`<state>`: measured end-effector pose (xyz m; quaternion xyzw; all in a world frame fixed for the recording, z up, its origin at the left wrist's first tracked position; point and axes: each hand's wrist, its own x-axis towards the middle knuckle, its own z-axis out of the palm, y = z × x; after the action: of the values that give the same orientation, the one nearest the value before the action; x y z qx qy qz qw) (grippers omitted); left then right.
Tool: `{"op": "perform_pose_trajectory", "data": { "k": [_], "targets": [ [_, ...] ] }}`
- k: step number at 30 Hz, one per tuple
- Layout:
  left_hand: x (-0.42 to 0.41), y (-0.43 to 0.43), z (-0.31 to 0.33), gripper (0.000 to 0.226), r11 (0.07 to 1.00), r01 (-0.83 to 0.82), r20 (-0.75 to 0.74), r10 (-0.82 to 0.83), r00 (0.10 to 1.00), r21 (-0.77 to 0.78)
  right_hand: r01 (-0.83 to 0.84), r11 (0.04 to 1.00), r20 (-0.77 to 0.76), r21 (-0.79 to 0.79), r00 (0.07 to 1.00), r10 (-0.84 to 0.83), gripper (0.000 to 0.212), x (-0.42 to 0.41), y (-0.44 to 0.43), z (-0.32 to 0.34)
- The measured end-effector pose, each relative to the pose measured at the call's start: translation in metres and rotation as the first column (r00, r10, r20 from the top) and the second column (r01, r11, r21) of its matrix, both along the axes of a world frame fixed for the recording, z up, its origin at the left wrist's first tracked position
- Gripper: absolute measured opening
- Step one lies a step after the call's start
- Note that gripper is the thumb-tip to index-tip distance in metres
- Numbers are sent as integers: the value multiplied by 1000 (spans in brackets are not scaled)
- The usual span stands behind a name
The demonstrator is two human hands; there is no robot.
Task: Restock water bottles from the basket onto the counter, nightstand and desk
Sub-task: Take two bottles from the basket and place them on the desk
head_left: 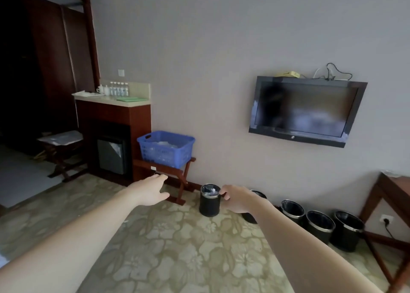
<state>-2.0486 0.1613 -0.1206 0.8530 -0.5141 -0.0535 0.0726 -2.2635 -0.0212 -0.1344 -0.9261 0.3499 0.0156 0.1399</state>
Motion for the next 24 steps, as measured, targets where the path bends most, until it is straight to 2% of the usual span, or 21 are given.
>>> {"op": "perform_pose_trajectory", "data": {
  "k": [6, 11, 15, 24],
  "targets": [
    [17, -93, 4, 69, 998, -32, -19, 31, 999, -46, -49, 998, -6, -36, 999, 49, 40, 37, -102, 12],
    [39, -137, -7, 69, 997, -76, -6, 76, 997, 20, -98, 995, -18, -1, 995, 98, 43, 73, -156, -7],
    [74, -164, -12, 70, 992, -122, -21, 122, 992, 29, -153, 988, -23, 34, 988, 154, 49, 111, -190, -22],
    [189, -241, -10, 71, 988, -155, -28, 156, 987, 24, -185, 982, 1, 30, 983, 185, 47, 235, -274, -27]
  ]
}}
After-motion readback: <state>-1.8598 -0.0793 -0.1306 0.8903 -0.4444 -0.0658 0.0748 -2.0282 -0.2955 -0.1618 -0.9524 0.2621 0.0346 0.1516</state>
